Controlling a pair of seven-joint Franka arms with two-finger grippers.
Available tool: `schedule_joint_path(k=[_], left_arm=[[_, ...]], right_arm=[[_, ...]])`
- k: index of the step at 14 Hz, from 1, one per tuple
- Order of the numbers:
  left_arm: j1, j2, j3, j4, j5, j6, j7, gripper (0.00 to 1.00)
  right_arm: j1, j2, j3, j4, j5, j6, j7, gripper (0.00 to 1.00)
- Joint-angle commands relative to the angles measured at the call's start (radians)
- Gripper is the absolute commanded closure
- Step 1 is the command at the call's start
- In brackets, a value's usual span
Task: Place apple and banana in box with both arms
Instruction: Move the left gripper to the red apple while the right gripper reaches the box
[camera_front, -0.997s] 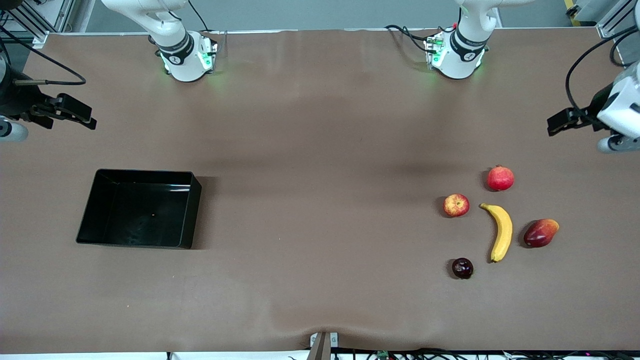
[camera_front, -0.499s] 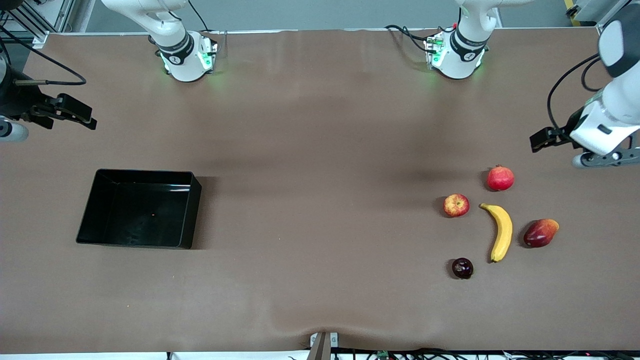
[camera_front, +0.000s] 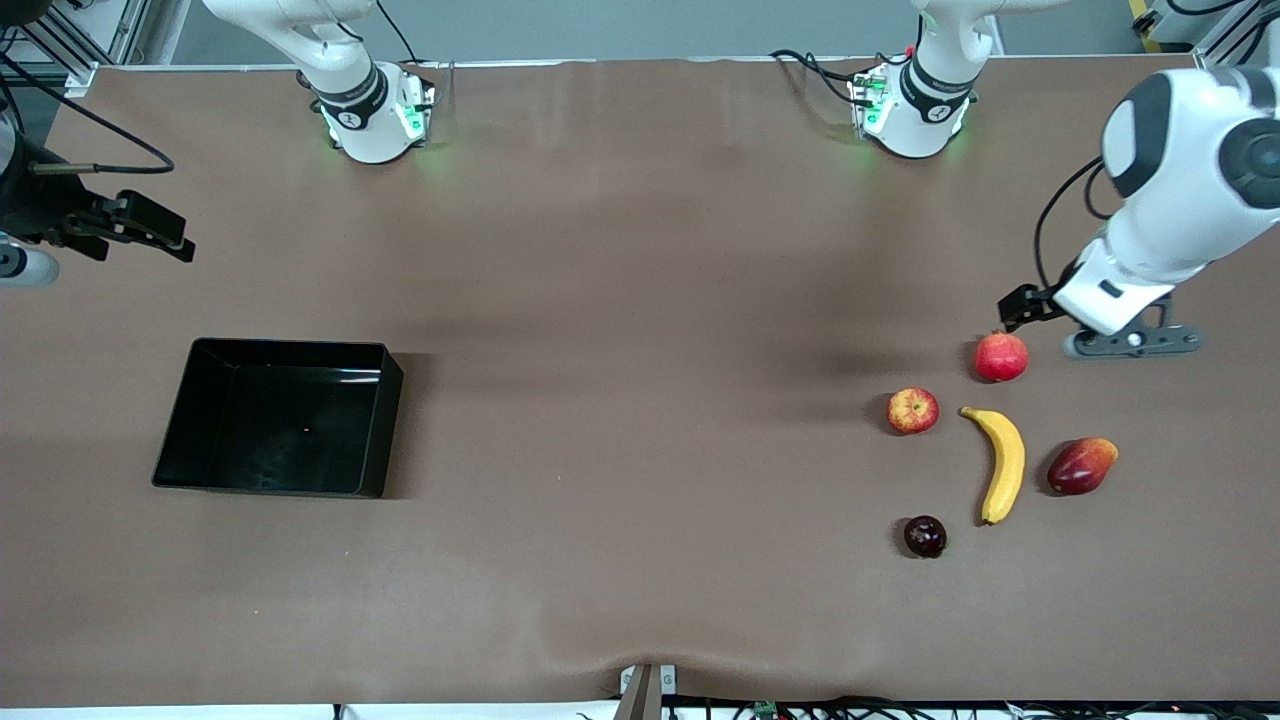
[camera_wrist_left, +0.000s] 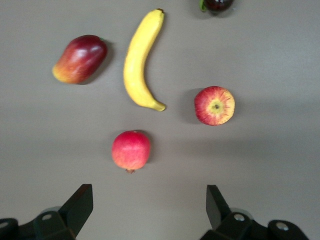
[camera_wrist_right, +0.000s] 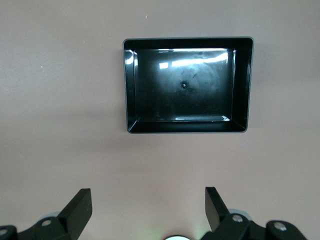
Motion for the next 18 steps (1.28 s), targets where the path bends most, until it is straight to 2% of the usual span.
schedule_joint_path(k=[1,4,7,11,15,18], left_arm=[[0.004,0.050,-0.015,-0.008,0.008,0.077,-0.018,0.00],[0.001,0.115,-0.028,-0.008,0.002,0.159,-0.021,0.00],[0.001,0.201,-0.061,-0.002,0.000,0.242,-0.096,0.00],[0.001,0.285,-0.071,0.005,-0.024,0.336,-0.109,0.00],[0.002,0.380,-0.074,0.006,-0.031,0.452,-0.107,0.00],[0.001,0.426,-0.074,0.006,-0.031,0.480,-0.107,0.00]], right_arm=[[0.003,0.036,-0.007,-0.005,-0.022,0.034,0.010,0.00],[-0.028,0.045,-0.010,-0.071,-0.043,0.112,-0.010,0.00],[-0.091,0.050,-0.010,-0.160,-0.045,0.228,-0.114,0.00],[-0.140,0.099,-0.010,-0.179,-0.042,0.265,-0.147,0.00],[-0.210,0.202,-0.010,-0.174,-0.040,0.365,-0.243,0.00],[-0.279,0.315,-0.009,-0.170,-0.028,0.475,-0.341,0.00]])
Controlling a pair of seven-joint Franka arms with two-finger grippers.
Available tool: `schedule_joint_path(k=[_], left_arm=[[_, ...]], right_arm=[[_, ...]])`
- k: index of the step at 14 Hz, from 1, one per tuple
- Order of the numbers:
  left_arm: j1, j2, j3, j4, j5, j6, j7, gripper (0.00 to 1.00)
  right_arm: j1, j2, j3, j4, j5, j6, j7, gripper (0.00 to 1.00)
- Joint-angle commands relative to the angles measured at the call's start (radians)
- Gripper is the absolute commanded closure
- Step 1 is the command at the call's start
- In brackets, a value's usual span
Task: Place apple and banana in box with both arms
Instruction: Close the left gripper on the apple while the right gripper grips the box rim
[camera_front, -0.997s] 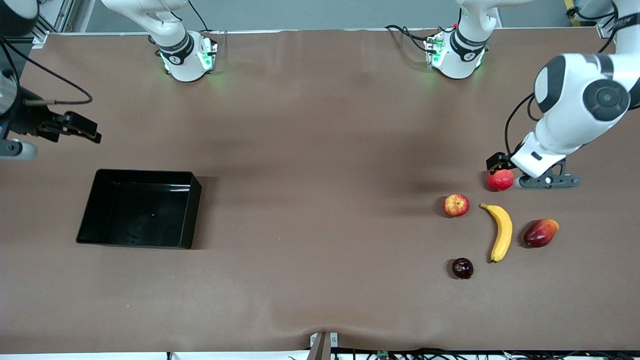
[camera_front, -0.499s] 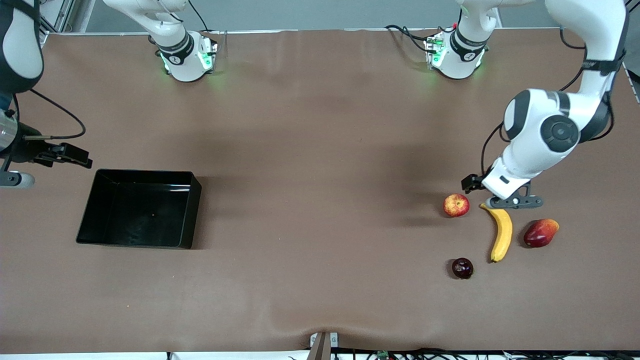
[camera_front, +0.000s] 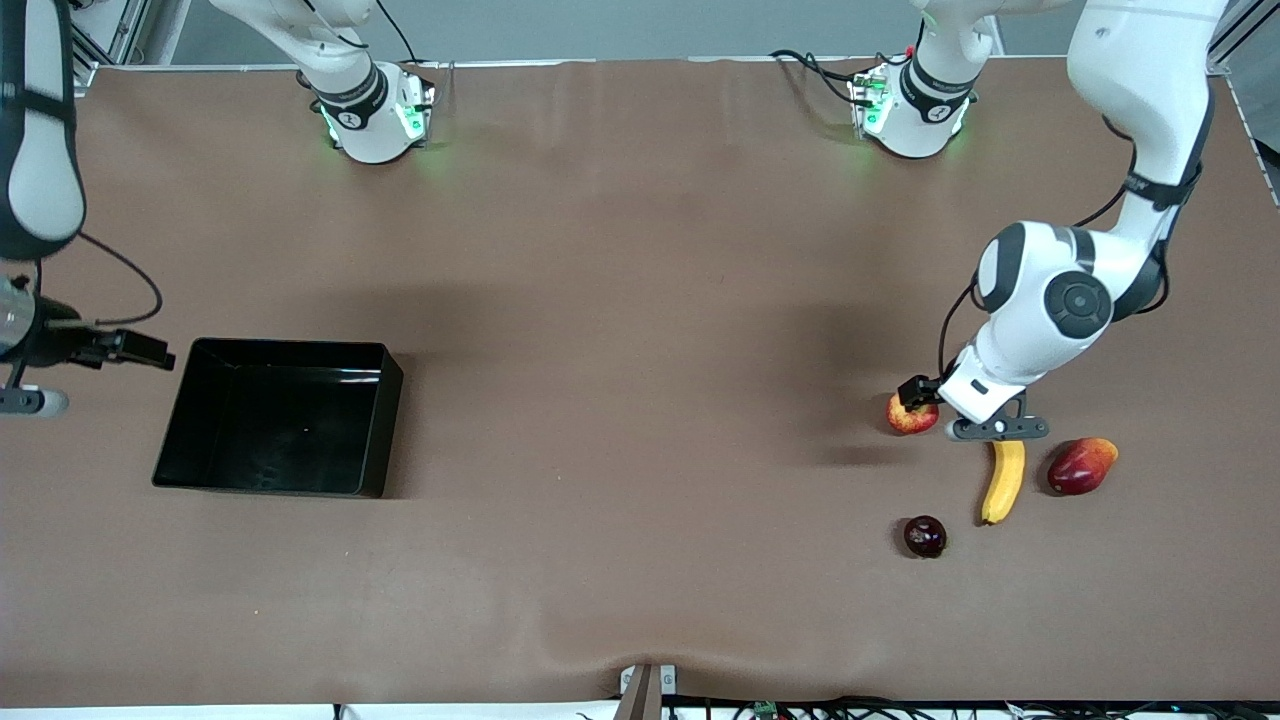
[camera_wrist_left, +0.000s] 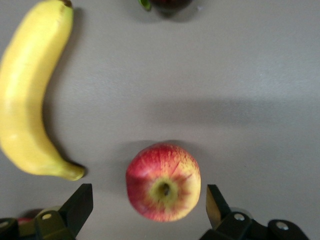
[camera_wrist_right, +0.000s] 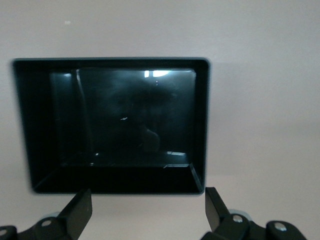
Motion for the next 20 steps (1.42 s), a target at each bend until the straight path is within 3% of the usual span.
schedule_joint_path(k=[1,7,11,15,17,18,20], left_arm=[[0.003,0.036,-0.006,0.013,-0.014,0.019,-0.010,0.00],[0.001,0.073,-0.006,0.012,-0.014,0.054,-0.010,0.00],[-0.003,0.074,-0.008,0.015,-0.014,0.059,-0.010,0.00],[-0.008,0.084,-0.008,0.016,-0.013,0.060,-0.008,0.14],[-0.008,0.087,-0.006,0.016,-0.013,0.060,-0.007,0.26],[-0.008,0.088,-0.008,0.018,-0.013,0.060,-0.007,0.37],[-0.010,0.082,-0.008,0.018,-0.013,0.060,0.002,0.62]], right_arm=[[-0.069,0.103,0.014,0.020,0.017,0.087,-0.088,0.00],[-0.127,0.261,0.016,0.023,0.042,0.307,-0.175,0.00],[-0.130,0.350,0.014,0.023,0.076,0.325,-0.191,0.00],[-0.132,0.407,0.013,0.014,0.074,0.313,-0.203,0.01],[-0.132,0.404,0.013,0.016,0.074,0.292,-0.249,0.79],[-0.133,0.403,0.013,0.017,0.074,0.277,-0.254,1.00],[-0.133,0.395,0.013,0.020,0.074,0.261,-0.254,1.00]])
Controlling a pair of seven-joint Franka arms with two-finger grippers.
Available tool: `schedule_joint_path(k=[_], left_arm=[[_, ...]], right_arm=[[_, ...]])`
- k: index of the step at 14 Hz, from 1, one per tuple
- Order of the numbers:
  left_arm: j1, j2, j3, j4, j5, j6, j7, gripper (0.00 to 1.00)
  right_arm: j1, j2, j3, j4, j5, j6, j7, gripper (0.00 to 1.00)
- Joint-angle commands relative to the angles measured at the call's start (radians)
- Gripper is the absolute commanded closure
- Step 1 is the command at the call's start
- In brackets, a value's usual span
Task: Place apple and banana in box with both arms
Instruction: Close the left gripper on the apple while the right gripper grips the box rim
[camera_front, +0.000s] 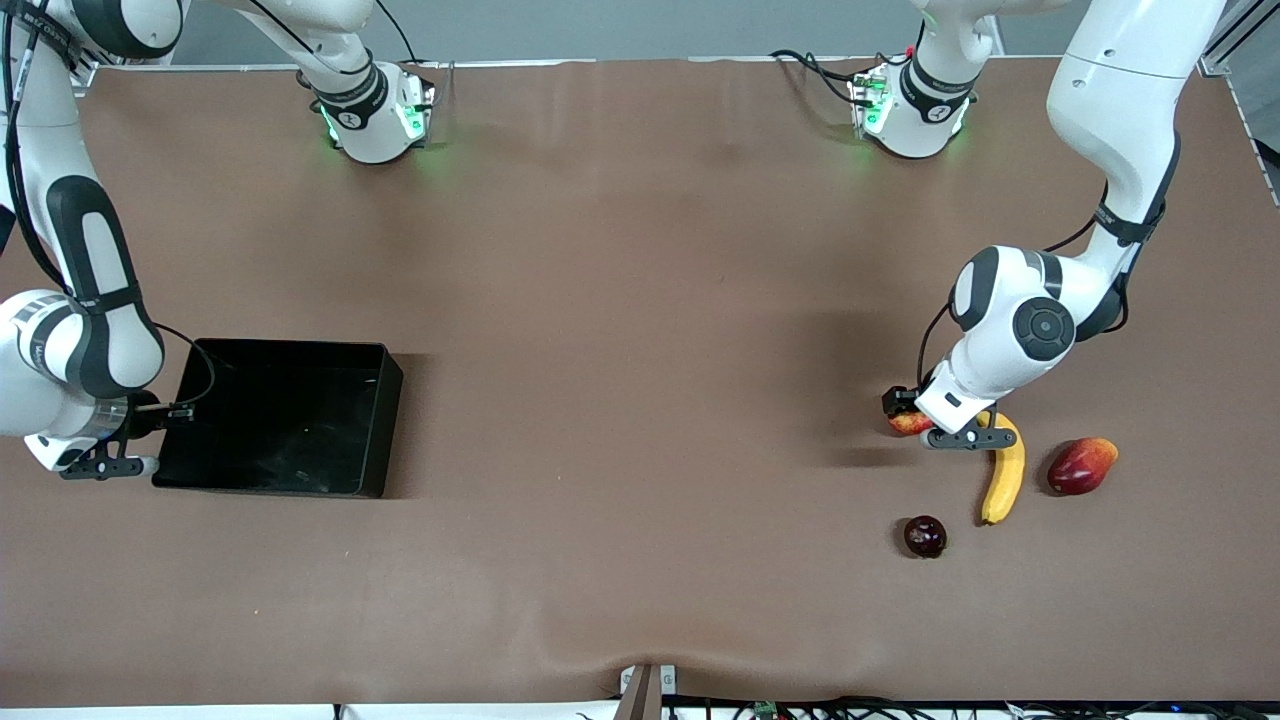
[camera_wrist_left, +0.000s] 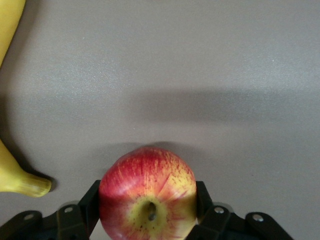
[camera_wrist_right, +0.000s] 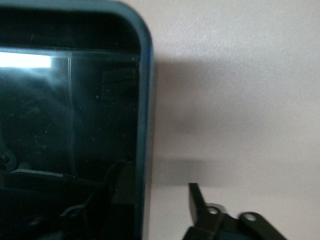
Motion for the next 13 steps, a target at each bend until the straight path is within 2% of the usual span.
schedule_joint_path(k=[1,2,4,6,11,13], left_arm=[[-0.003,-0.003,-0.002,0.008,-0.012,0.008,0.013,0.75],[-0.003,-0.013,-0.002,0.008,-0.005,0.003,0.016,0.85],[-0.003,-0.043,-0.009,0.006,-0.002,-0.005,0.022,0.94],[0.002,-0.079,-0.019,0.025,-0.002,-0.089,0.027,1.00],[0.002,-0.145,-0.043,0.160,-0.002,-0.423,0.030,1.00],[0.000,-0.172,-0.043,0.189,-0.002,-0.512,0.023,1.00]], right_arm=[[-0.016,-0.003,0.015,0.007,0.015,-0.037,-0.027,1.00],[-0.014,-0.008,0.017,0.010,0.015,-0.051,-0.027,1.00],[-0.007,-0.038,0.017,0.032,0.015,-0.095,-0.027,1.00],[0.003,-0.073,0.020,0.041,0.015,-0.130,-0.027,1.00],[0.113,-0.163,0.021,0.045,0.019,-0.193,0.008,1.00],[0.191,-0.178,0.021,0.047,0.057,-0.227,0.109,1.00]])
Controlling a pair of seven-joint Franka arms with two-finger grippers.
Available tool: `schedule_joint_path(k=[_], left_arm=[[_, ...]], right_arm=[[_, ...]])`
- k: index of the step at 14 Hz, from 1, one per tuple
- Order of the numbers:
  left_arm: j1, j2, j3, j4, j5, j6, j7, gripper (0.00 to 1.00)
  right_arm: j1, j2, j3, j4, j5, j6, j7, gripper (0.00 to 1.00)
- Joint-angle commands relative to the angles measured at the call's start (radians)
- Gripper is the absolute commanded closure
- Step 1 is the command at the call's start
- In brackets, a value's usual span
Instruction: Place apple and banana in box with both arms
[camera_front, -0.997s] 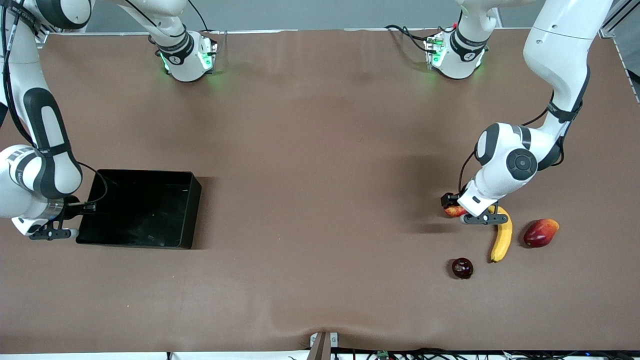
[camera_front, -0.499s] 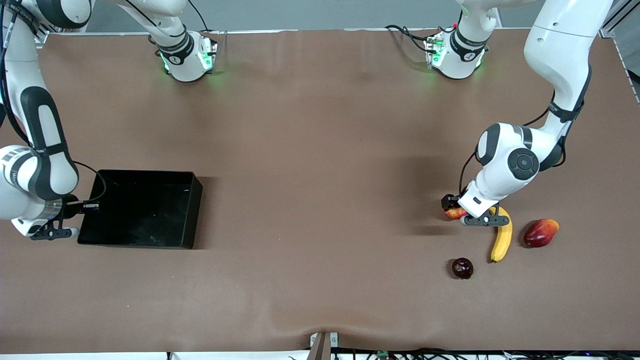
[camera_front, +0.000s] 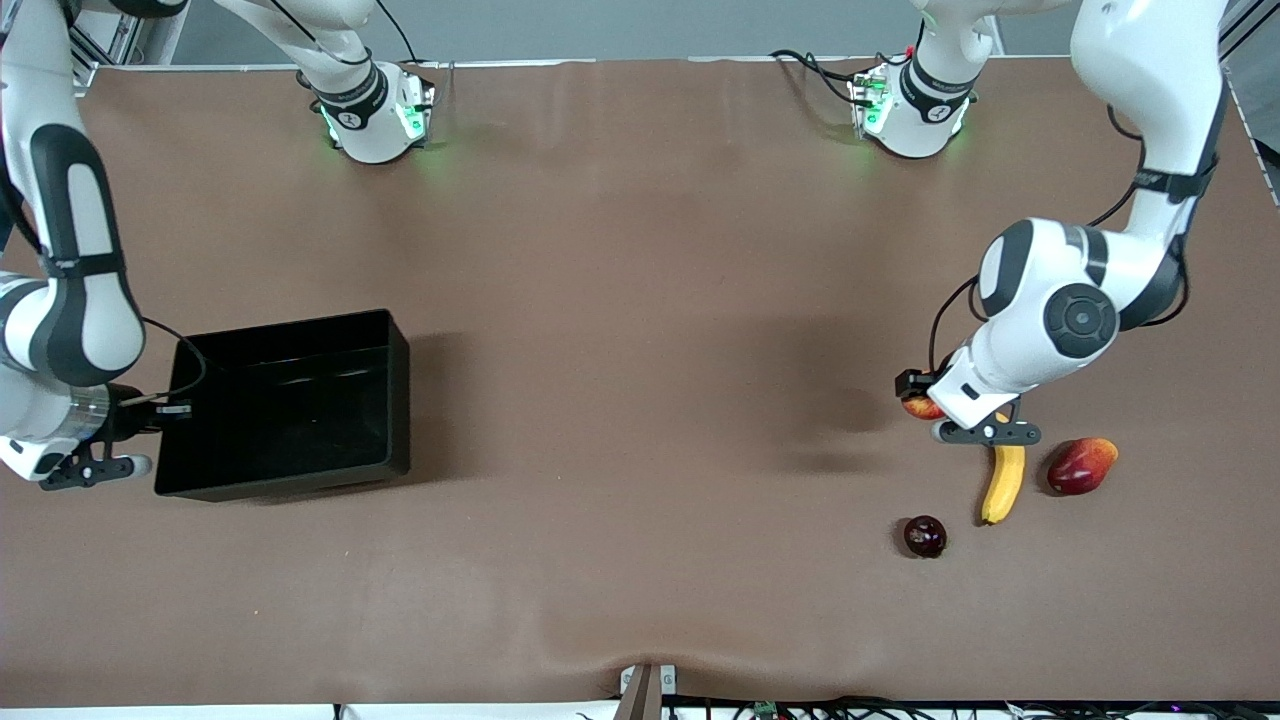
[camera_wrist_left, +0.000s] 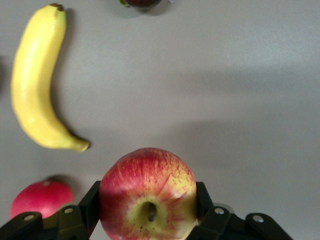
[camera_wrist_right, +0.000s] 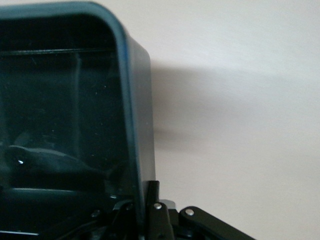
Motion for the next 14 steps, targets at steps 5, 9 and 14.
schedule_joint_path(k=[5,9,14], left_arm=[[0.003,-0.093,-0.006,0.043,-0.005,-0.162,0.001,1.00],[0.003,-0.123,-0.020,0.047,-0.014,-0.201,-0.019,1.00],[0.003,-0.157,-0.064,0.067,-0.016,-0.221,-0.057,1.00]], right_arm=[[0.269,-0.046,-0.002,-0.013,0.098,-0.047,0.406,1.00],[0.457,-0.035,-0.002,-0.012,0.180,-0.024,0.689,1.00],[0.655,0.016,-0.003,-0.013,0.217,0.141,0.821,1.00]])
